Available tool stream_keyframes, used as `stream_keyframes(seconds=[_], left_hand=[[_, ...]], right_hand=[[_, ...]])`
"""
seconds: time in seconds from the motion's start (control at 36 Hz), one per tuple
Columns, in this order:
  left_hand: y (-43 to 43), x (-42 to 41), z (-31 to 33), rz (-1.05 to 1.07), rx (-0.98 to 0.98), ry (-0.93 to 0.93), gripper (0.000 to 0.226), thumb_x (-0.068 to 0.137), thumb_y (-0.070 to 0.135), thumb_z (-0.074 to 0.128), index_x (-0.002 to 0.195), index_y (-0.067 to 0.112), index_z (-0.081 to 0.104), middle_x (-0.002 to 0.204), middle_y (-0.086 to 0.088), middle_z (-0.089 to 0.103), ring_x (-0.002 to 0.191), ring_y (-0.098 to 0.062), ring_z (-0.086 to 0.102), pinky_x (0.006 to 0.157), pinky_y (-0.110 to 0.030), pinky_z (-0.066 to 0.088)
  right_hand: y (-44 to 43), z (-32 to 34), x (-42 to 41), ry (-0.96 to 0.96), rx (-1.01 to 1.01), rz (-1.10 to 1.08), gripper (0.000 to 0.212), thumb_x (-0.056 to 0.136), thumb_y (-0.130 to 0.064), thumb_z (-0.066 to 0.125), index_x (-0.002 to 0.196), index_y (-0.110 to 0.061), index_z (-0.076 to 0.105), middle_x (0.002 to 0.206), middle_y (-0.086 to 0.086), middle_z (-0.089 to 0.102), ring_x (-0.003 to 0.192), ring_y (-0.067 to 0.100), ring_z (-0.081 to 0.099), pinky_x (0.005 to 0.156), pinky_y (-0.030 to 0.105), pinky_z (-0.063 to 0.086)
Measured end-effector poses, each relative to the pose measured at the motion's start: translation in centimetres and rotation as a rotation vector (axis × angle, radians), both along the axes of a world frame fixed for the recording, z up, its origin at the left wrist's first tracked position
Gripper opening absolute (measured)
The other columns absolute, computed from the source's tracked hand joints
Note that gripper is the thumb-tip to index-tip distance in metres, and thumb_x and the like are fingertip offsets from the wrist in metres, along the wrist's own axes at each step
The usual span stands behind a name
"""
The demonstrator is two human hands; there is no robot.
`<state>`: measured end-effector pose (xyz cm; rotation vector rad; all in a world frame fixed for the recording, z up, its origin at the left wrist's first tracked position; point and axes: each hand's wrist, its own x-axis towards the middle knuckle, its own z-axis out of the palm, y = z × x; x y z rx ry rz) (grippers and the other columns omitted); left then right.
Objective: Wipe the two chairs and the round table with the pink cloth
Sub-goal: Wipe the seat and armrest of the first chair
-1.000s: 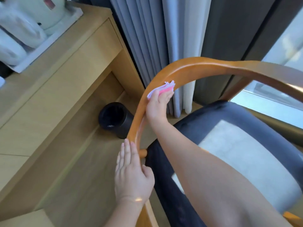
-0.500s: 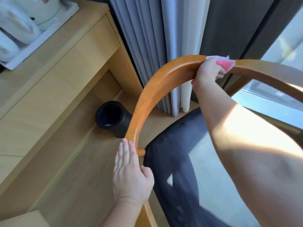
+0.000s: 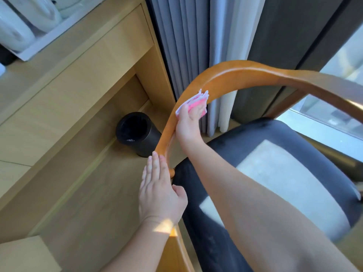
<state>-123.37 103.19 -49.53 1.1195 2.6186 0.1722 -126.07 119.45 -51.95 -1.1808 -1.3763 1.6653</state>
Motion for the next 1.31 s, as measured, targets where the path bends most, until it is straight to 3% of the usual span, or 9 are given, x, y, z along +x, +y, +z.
stream_keyframes(seconds=[0.19, 0.33, 0.5, 0.72, 0.89, 1.03, 1.08, 1.22, 1.31], left_hand=[[0.0, 0.1, -0.1, -0.003, 0.037, 0.003, 0.078, 0.088, 0.026, 0.044, 0.152, 0.016, 0.000, 0.158, 0.001, -0.012, 0.136, -0.003, -0.022, 0.114, -0.023, -0.010], [-0.1, 0.1, 0.1, -0.001, 0.039, 0.004, 0.078, 0.088, 0.025, 0.043, 0.152, 0.016, -0.001, 0.157, 0.002, -0.015, 0.135, -0.002, -0.022, 0.112, -0.022, -0.012], [-0.2, 0.1, 0.4, 0.014, 0.025, -0.013, 0.077, 0.092, 0.030, 0.040, 0.152, 0.018, -0.008, 0.157, 0.003, -0.018, 0.129, -0.002, -0.026, 0.113, -0.023, -0.008], [-0.2, 0.2, 0.3, 0.011, 0.032, -0.028, 0.078, 0.091, 0.031, 0.041, 0.152, 0.017, -0.006, 0.157, 0.002, -0.017, 0.136, -0.003, -0.022, 0.114, -0.024, -0.009], [-0.3, 0.0, -0.2, 0.033, 0.111, -0.064, 0.077, 0.088, 0.028, 0.047, 0.152, 0.017, 0.006, 0.159, 0.003, -0.007, 0.144, -0.008, -0.010, 0.114, -0.023, -0.006], [-0.7, -0.3, -0.8, 0.036, 0.230, -0.110, 0.076, 0.082, 0.019, 0.054, 0.151, 0.016, 0.021, 0.159, 0.004, 0.013, 0.145, -0.008, 0.003, 0.117, -0.024, 0.002], [-0.9, -0.3, -0.8, 0.034, 0.293, -0.132, 0.072, 0.081, 0.016, 0.058, 0.148, 0.015, 0.030, 0.156, 0.003, 0.025, 0.145, -0.011, 0.013, 0.117, -0.027, 0.010], [-1.9, 0.2, 1.2, -0.011, 0.524, -0.373, 0.042, 0.080, 0.009, 0.053, 0.121, 0.014, 0.059, 0.128, 0.010, 0.054, 0.128, -0.008, 0.040, 0.114, -0.040, 0.028], [-2.7, 0.4, 4.3, -0.042, 0.562, -0.576, 0.028, 0.088, 0.009, 0.055, 0.107, 0.030, 0.056, 0.105, 0.033, 0.047, 0.102, 0.009, 0.045, 0.096, -0.019, 0.040]], right_hand=[[-4.2, -1.0, 1.2, -0.029, -0.044, 0.248, 0.069, 0.106, -0.027, 0.026, 0.148, -0.025, -0.030, 0.159, -0.004, -0.027, 0.150, 0.014, -0.012, 0.122, 0.038, 0.003], [-2.7, 0.5, 0.4, -0.063, -0.085, 0.135, 0.067, 0.105, -0.025, 0.028, 0.153, -0.019, -0.017, 0.162, 0.001, -0.014, 0.150, 0.017, -0.007, 0.116, 0.027, 0.000], [6.3, 2.5, 0.0, -0.161, -0.177, -0.198, 0.067, 0.105, -0.033, 0.026, 0.153, -0.009, -0.014, 0.164, 0.005, -0.008, 0.151, 0.023, 0.001, 0.120, 0.050, 0.014], [2.3, 0.1, 0.0, -0.107, -0.096, -0.050, 0.085, 0.082, -0.055, 0.029, 0.151, -0.037, -0.017, 0.164, -0.003, 0.005, 0.148, 0.024, 0.018, 0.116, 0.053, 0.027], [-2.7, -0.8, 1.2, -0.169, -0.128, 0.191, 0.067, 0.094, -0.049, 0.029, 0.154, -0.033, 0.004, 0.128, 0.013, 0.051, 0.109, 0.031, 0.061, 0.093, 0.052, 0.052], [-4.6, 0.3, 4.8, -0.196, -0.195, 0.399, 0.036, 0.104, -0.035, 0.036, 0.125, -0.010, 0.053, 0.090, 0.006, 0.059, 0.080, 0.020, 0.060, 0.068, 0.029, 0.049], [-5.3, 1.1, 6.3, -0.186, -0.216, 0.415, 0.027, 0.104, -0.034, 0.039, 0.104, -0.017, 0.060, 0.089, 0.006, 0.062, 0.081, 0.022, 0.061, 0.073, 0.031, 0.051], [-7.2, 4.0, 10.3, -0.150, -0.322, 0.260, 0.025, 0.099, -0.030, 0.046, 0.102, -0.014, 0.065, 0.099, 0.014, 0.066, 0.095, 0.023, 0.063, 0.086, 0.037, 0.052], [-9.2, 7.1, 13.2, -0.085, -0.385, 0.184, 0.032, 0.094, -0.030, 0.048, 0.108, -0.008, 0.067, 0.107, 0.018, 0.069, 0.104, 0.030, 0.066, 0.097, 0.046, 0.051]])
